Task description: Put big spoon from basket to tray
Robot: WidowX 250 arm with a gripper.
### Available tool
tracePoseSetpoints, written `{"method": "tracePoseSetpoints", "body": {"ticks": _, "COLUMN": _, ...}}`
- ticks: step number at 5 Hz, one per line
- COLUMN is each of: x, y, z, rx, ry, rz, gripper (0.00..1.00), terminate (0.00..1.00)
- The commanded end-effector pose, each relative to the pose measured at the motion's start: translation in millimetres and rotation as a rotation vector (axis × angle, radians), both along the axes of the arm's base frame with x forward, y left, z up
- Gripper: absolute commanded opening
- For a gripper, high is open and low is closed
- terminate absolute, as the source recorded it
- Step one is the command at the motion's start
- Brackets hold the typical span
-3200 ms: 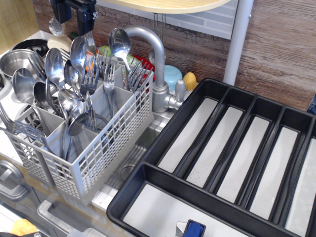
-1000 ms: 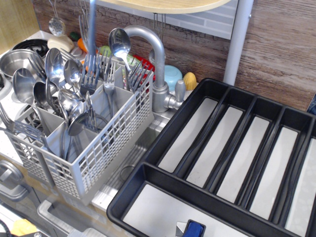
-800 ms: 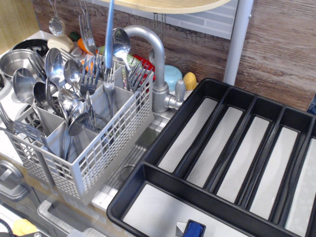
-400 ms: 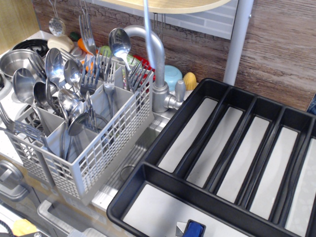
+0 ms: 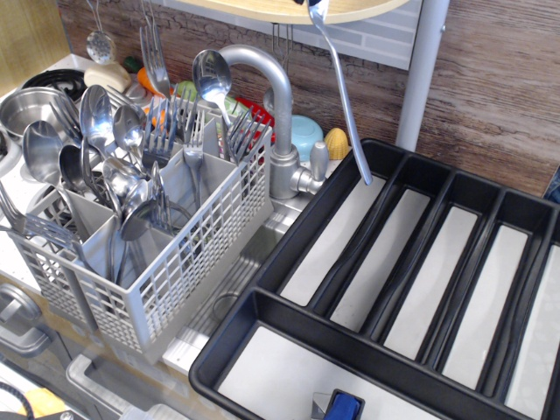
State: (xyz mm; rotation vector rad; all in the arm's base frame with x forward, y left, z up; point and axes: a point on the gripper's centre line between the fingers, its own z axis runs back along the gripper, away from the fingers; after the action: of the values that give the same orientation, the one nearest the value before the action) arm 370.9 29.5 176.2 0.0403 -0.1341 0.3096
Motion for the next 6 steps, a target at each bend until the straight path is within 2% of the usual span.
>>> {"method": "tracePoseSetpoints", "body": {"ticks": 1, "x": -7.5, "y": -19.9, "z": 9.0, "rx": 0.008, "ry": -0.012, "rz": -0.159, "gripper": 0.0, "terminate": 0.0}}
{"method": "tracePoseSetpoints", "body": {"ticks": 2, "x": -19.2, "y": -33.6, "z": -15.7, "rx": -0.03, "ry": 0.012, "rz": -0.208, "gripper": 0.0, "terminate": 0.0}}
{"method": "tracePoseSetpoints", "body": {"ticks": 3, "x": -28.6, "y": -48.2, "z": -47.8, "rx": 0.046, "ry": 0.01, "rz": -0.253, "gripper": 0.0, "terminate": 0.0}}
{"method": "tracePoseSetpoints", "body": {"ticks": 4, "x": -30.9, "y": -57.2, "z": -72.0, "rx": 0.118, "ry": -0.064, "rz": -0.21, "gripper": 0.0, "terminate": 0.0}}
{"method": "tracePoseSetpoints", "body": {"ticks": 5, "x": -24.3, "y": -72.3, "z": -92.2, "rx": 0.149, "ry": -0.146, "rz": -0.146, "gripper": 0.0, "terminate": 0.0}}
{"method": "tracePoseSetpoints", "body": {"ticks": 6, "x": -17.8, "y": -72.8, "z": -98.5, "rx": 0.164, "ry": -0.165, "rz": -0.145, "gripper": 0.0, "terminate": 0.0}}
